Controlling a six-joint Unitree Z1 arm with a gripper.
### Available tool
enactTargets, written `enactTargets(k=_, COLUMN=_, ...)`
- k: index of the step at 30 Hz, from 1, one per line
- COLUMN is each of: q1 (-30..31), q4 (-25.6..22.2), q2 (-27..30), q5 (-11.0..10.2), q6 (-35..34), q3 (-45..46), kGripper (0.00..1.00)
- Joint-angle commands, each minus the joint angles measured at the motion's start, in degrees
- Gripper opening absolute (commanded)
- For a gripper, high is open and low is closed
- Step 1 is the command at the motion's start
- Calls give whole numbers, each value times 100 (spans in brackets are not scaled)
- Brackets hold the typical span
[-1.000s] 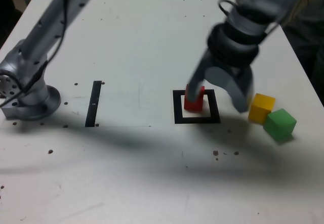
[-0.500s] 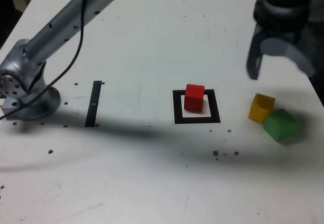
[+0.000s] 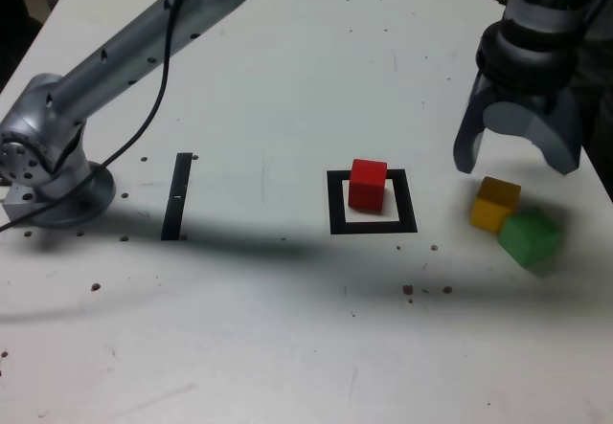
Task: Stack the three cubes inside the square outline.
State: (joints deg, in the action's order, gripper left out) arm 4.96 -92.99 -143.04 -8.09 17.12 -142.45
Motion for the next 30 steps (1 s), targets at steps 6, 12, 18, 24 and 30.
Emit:
enactTargets(k=6, q1=-13, q4=-71, q2=-125, q5=77, q6=19, q3=249, kGripper=88)
enactTargets(k=12, q1=-14, q4=-58, q2=-260, q5=144, q6=22, q3=289, kGripper=82)
enactTargets(k=18, q1=-14, q4=-55, q2=-321, q5=210, q6=38, q3=310, kGripper=79)
enactTargets(k=24, q1=-14, q4=-56, q2=-323, q5=236, q6=71, q3=295, kGripper=61)
enactTargets(k=30, q1=-13, q4=-43, q2=-335, q5=317, q6=104, q3=267, kGripper=53)
